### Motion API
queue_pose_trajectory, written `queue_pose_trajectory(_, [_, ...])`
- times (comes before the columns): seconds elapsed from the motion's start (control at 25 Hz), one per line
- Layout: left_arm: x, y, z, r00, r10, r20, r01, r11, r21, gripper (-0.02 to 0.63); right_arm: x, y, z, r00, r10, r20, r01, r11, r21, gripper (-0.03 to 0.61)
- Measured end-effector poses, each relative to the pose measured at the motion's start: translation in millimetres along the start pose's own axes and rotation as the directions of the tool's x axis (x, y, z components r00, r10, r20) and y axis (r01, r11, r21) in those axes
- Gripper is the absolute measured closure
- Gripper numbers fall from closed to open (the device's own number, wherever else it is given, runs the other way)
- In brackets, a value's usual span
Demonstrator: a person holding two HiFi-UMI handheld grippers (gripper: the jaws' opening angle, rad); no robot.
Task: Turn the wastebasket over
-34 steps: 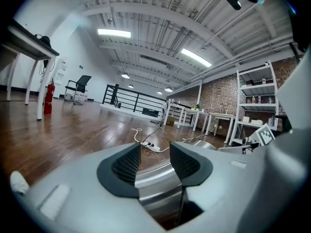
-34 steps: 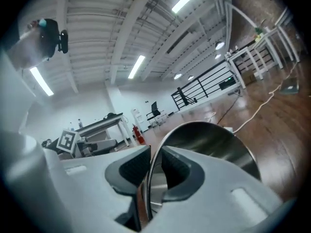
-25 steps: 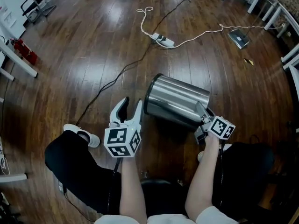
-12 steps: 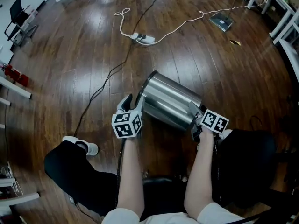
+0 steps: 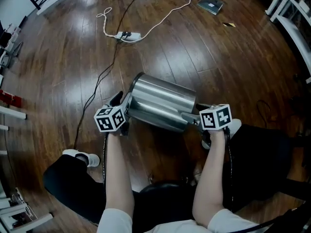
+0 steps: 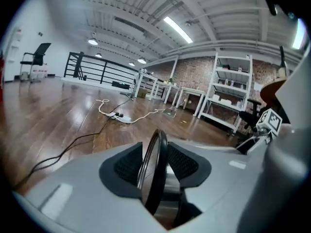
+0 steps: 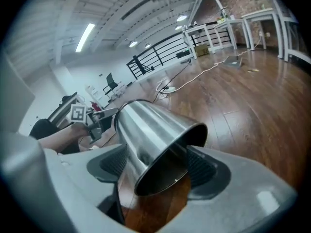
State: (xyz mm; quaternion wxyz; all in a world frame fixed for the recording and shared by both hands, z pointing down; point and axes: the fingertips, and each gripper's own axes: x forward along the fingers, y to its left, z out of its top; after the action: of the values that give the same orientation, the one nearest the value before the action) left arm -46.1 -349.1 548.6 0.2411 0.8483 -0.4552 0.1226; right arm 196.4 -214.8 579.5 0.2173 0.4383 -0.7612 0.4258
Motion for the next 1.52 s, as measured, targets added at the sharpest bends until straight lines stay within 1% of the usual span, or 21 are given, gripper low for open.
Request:
queue_pose_trajectory(0.12, [3.6,-7.2,-5.3,0.998,-0.059,-0.013,0.059,0.998,-0.013,0.492,1.1,12.8,-13.7,0.994,0.004,-0.106,-0.012,0.997,-0.082,0.221])
queue_pose_trajectory(0.16, [3.8,-7.6,-5.6,0.998,-0.065,-0.005,0.065,0.997,-0.037,0.515,1.7,14.7,-17.8,0.989,-0.012,-0.145,-0.004,0.994,-0.110,0.260])
queue_pose_trajectory(0.2, [3.7,-7.2,-5.8,0.998,-0.063,-0.003,0.063,0.997,-0.053,0.517,2.1,15.4,-21.2,0.984,-0.032,-0.177,0.009,0.992,-0.129,0.365])
queue_pose_trajectory(0.24, [3.2,-6.8,-6.4,0.998,-0.060,-0.011,0.060,0.996,-0.060,0.517,2.6,15.5,-23.5,0.979,-0.048,-0.199,0.021,0.990,-0.137,0.391])
queue_pose_trajectory(0.36, [0.3,-8.0,-8.6,0.995,-0.064,-0.071,0.062,0.998,-0.020,0.531,4.6,16.4,-27.1,0.969,-0.052,-0.240,0.019,0.990,-0.140,0.391])
queue_pose_trajectory(0.48, [-12.5,0.4,-13.1,0.990,-0.037,-0.133,0.043,0.998,0.040,0.540,16.5,28.7,-30.1,0.963,0.016,-0.269,-0.057,0.988,-0.145,0.394])
queue_pose_trajectory(0.68, [-38.7,30.9,-15.4,0.982,0.067,-0.177,-0.057,0.996,0.061,0.539,46.1,75.5,-46.6,0.935,0.204,-0.291,-0.254,0.957,-0.143,0.448])
queue_pose_trajectory(0.84, [-61.7,43.4,5.5,0.983,0.107,-0.147,-0.092,0.990,0.108,0.548,73.7,100.8,-58.2,0.922,0.242,-0.302,-0.302,0.938,-0.169,0.448])
queue_pose_trajectory(0.88, [-68.3,38.9,16.9,0.989,0.090,-0.119,-0.076,0.990,0.121,0.552,78.9,103.2,-57.2,0.925,0.245,-0.292,-0.301,0.939,-0.168,0.446])
queue_pose_trajectory(0.92, [-76.0,24.2,34.4,0.998,0.018,-0.062,-0.011,0.993,0.113,0.594,84.5,106.4,-54.6,0.928,0.253,-0.274,-0.306,0.937,-0.171,0.443])
queue_pose_trajectory(0.96, [-84.3,-1.3,57.8,0.994,-0.103,0.024,0.100,0.990,0.095,0.600,91.9,112.5,-50.7,0.931,0.268,-0.249,-0.317,0.931,-0.181,0.459])
queue_pose_trajectory(1.0, [-91.6,-29.8,81.6,0.972,-0.213,0.102,0.203,0.974,0.102,0.600,102.0,121.6,-46.4,0.932,0.290,-0.218,-0.332,0.924,-0.190,0.487])
queue_pose_trajectory(1.04, [-94.9,-51.7,98.3,0.959,-0.255,0.123,0.235,0.959,0.156,0.601,113.8,131.7,-44.4,0.931,0.314,-0.188,-0.347,0.919,-0.187,0.530])
queue_pose_trajectory(1.08, [-93.7,-62.0,104.6,0.972,-0.220,0.086,0.193,0.949,0.251,0.601,125.1,140.3,-46.2,0.926,0.338,-0.166,-0.364,0.916,-0.167,0.555])
queue_pose_trajectory(1.16, [-85.0,-52.3,97.3,0.999,-0.044,-0.020,0.048,0.898,0.437,0.600,139.6,148.6,-57.1,0.914,0.380,-0.139,-0.395,0.913,-0.103,0.557])
queue_pose_trajectory(1.2, [-81.3,-37.6,91.3,0.999,0.031,-0.041,-0.008,0.884,0.468,0.600,143.5,148.8,-62.8,0.911,0.390,-0.134,-0.402,0.912,-0.080,0.548])
queue_pose_trajectory(1.24, [-79.3,-18.8,86.0,0.996,0.086,-0.036,-0.061,0.891,0.450,0.598,146.5,147.0,-67.9,0.911,0.389,-0.135,-0.401,0.914,-0.069,0.541])
queue_pose_trajectory(1.32, [-80.1,23.3,72.3,0.985,0.172,-0.007,-0.159,0.924,0.348,0.597,149.2,135.6,-74.6,0.923,0.355,-0.146,-0.369,0.926,-0.076,0.532])
queue_pose_trajectory(1.36, [-80.7,41.1,59.8,0.980,0.198,-0.017,-0.183,0.930,0.319,0.574,147.9,126.3,-75.8,0.931,0.331,-0.153,-0.346,0.934,-0.088,0.526])
queue_pose_trajectory(1.48, [-75.0,68.9,1.9,0.972,0.191,-0.133,-0.143,0.942,0.305,0.263,134.5,97.5,-76.2,0.941,0.291,-0.174,-0.312,0.944,-0.106,0.508])
queue_pose_trajectory(1.52, [-72.5,72.3,-13.7,0.976,0.168,-0.140,-0.129,0.958,0.255,0.221,129.1,90.3,-76.8,0.940,0.288,-0.184,-0.310,0.944,-0.109,0.505])
